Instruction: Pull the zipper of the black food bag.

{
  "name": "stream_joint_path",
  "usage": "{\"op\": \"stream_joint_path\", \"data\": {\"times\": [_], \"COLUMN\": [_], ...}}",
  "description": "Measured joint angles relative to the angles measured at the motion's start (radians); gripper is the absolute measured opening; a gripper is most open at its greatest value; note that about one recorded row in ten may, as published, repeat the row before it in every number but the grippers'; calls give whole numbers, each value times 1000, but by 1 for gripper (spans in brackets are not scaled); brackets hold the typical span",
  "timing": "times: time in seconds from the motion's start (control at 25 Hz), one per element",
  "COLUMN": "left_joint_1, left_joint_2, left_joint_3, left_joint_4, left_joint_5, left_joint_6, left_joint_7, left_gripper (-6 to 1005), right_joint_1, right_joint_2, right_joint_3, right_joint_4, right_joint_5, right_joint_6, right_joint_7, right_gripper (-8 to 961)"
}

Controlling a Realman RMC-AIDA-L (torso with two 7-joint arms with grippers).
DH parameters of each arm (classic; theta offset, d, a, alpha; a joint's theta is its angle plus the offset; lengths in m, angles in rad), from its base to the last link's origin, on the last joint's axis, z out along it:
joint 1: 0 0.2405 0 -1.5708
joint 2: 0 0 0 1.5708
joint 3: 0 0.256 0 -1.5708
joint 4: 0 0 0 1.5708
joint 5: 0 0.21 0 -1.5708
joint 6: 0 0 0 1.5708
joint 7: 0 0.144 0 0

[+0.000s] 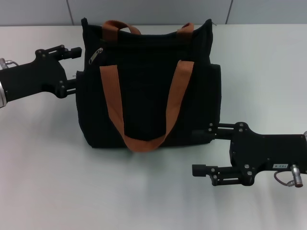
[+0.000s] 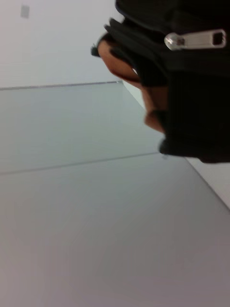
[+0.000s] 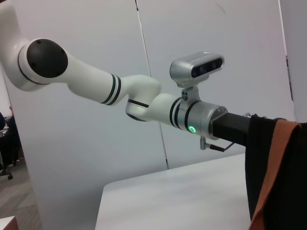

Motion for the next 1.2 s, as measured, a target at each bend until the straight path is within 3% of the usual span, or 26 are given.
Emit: {"op": "stream_joint_path", "data": {"times": [0.4, 0.6, 0.72, 0.92, 1.2], "left_joint_1": [8, 10, 11, 19, 51], "left_joint_2": [-21, -27, -32, -36, -57], "left_joint_3": [-27, -27, -27, -27, -27], "left_joint_4": [6, 6, 8, 14, 59], "left_joint_5": [-15, -43, -64, -89, -122], "left_joint_6": [21, 21, 22, 48, 97], "left_joint_7": [109, 110, 117, 129, 163], "left_gripper": [689, 502, 255, 40, 27], "right_joint_1": [2, 1, 0, -1, 11], "right_joint_2": [1, 3, 4, 5, 9], "right_joint_3": [3, 14, 15, 35, 77], "right_joint_4": [0, 0, 0, 0, 24], "right_joint_5": [0, 0, 0, 1, 32], "right_joint_6": [6, 6, 5, -2, -39], "right_joint_7": [3, 4, 4, 4, 8], "right_gripper": [737, 737, 737, 737, 737]}}
